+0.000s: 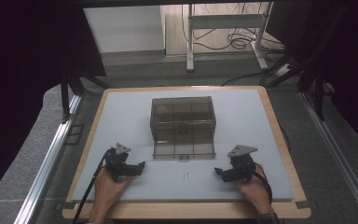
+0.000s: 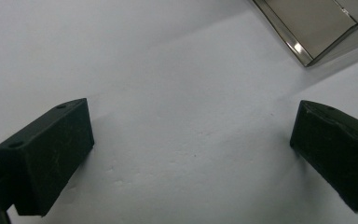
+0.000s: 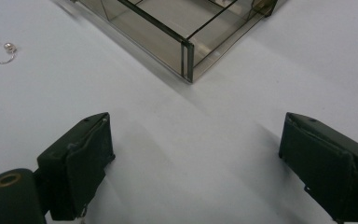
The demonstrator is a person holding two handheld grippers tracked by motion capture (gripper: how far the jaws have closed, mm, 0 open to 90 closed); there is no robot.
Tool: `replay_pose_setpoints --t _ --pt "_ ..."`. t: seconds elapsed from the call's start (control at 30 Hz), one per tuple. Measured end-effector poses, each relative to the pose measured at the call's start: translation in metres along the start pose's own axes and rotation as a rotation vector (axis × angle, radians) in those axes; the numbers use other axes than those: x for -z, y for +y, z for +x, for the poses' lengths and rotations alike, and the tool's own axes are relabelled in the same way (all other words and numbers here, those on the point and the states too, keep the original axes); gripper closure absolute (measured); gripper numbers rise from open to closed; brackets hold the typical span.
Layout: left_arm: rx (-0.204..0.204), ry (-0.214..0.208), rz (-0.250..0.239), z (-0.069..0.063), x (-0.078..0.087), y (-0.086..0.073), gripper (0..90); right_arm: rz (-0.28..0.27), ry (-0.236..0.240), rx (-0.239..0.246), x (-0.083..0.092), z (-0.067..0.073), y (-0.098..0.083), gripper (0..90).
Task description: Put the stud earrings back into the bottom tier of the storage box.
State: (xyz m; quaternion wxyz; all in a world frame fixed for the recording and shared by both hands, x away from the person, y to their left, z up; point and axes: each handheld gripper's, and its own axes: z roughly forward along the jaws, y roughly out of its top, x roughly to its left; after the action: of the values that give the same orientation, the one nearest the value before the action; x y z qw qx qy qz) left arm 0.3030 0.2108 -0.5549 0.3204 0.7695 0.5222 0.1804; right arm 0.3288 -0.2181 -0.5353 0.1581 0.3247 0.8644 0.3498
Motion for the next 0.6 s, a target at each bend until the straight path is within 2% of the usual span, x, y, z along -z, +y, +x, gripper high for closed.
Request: replay_pose_setpoints --t 0.6 --pt "-0.001 0.001 0.000 -0.0003 0.0001 -0.0002 0.0 0.003 0.001 -0.008 0.0000 -0.0002 0.0002 9.1"
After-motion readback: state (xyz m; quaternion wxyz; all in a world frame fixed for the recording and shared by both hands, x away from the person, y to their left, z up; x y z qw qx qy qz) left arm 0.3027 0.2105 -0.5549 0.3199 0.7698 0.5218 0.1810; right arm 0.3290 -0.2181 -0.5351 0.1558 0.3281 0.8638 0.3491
